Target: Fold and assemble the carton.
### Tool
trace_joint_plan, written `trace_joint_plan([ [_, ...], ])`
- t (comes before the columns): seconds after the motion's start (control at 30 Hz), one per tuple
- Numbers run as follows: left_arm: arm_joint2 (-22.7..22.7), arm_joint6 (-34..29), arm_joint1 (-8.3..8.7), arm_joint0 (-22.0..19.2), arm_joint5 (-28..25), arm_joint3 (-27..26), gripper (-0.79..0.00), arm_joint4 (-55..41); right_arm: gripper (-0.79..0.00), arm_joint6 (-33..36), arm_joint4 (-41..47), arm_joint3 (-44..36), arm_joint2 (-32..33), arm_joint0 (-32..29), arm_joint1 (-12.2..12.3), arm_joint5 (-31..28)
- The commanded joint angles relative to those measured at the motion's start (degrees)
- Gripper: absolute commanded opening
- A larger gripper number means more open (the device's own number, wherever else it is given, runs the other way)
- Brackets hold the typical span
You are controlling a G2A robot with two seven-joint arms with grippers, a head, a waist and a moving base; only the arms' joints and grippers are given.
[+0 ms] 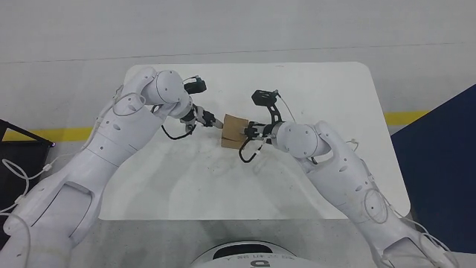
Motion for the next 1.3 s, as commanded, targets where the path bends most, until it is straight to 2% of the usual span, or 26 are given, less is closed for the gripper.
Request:
trace_joint_plan([
  [0.0, -0.05, -0.04, 0.01, 0.12, -0.02, 0.08, 0.000, 0.02, -0.523, 0.00, -0.05, -0.02, -0.02, -0.06, 0.01, -0.10],
  [0.97, -0.26, 0.33, -0.26, 1.05, -0.36, 0.25, 0.000, -0.11, -0.545, 0.19, -1.78, -1.60, -0.16, -1.23, 0.25, 0.13],
  [1.27, -1.77, -0.46, 0.45, 1.06, 0.90, 0.15, 0.000, 1.45, -0.554, 0.17, -2.04, -1.71, -0.14, -1.36, 0.26, 0.36],
])
